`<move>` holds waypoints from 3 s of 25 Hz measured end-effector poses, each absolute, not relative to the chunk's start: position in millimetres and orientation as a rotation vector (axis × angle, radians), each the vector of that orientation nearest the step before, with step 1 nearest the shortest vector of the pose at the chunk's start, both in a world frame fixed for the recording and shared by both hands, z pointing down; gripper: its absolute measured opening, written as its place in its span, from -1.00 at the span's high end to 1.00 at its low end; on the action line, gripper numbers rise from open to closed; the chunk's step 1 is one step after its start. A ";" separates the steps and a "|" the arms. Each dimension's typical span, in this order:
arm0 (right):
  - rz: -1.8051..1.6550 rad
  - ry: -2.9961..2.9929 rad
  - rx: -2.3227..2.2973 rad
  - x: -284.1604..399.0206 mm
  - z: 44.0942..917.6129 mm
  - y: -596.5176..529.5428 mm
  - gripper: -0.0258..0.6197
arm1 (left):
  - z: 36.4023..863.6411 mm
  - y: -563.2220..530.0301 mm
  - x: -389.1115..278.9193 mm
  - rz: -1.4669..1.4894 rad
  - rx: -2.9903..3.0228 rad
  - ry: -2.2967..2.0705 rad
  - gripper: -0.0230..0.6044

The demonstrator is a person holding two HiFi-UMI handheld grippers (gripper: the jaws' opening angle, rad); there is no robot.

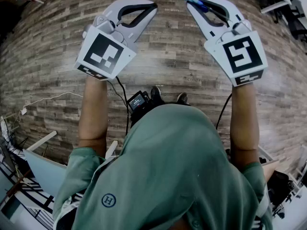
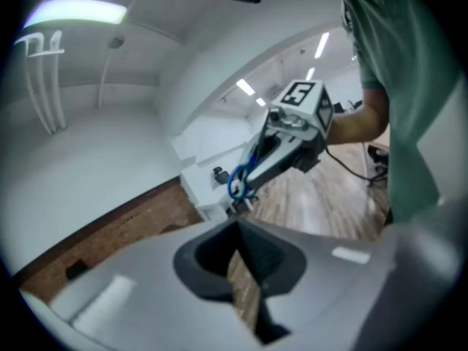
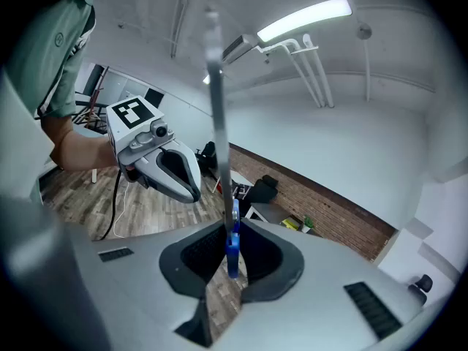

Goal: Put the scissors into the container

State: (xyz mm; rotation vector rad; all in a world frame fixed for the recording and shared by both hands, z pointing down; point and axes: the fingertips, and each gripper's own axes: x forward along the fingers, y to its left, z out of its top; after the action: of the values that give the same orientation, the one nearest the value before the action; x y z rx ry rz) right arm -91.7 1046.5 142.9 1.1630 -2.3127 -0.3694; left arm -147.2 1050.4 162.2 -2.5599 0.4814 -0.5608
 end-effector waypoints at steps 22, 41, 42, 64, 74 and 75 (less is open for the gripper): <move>-0.345 -2.338 1.207 -99.7 143.5 1041.2 0.78 | 163.6 1040.7 -153.9 -0.532 -2.573 0.465 0.92; -0.353 -2.451 1.115 4.3 149.5 973.3 0.78 | 170.0 973.8 -48.0 -0.670 -2.535 0.531 0.92; -0.356 -2.458 1.113 12.3 149.3 969.1 0.78 | 169.2 969.7 -41.1 -0.679 -2.528 0.538 0.92; -0.357 -2.415 1.167 25.7 140.9 855.0 0.78 | 156.9 854.0 -29.1 -0.623 -2.515 0.495 0.92; -0.362 -2.358 1.191 -19.7 142.1 784.5 0.78 | 161.7 777.7 -72.3 -0.555 -2.540 0.465 0.92; -0.359 -2.358 1.186 -22.4 143.2 778.3 0.78 | 162.0 770.9 -74.2 -0.553 -2.544 0.467 0.92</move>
State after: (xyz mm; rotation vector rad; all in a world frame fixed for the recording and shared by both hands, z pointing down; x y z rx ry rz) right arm -22.4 778.3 143.2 1.1859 -2.3578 -0.3587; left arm -74.2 770.9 162.0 -2.5437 0.4671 -0.5530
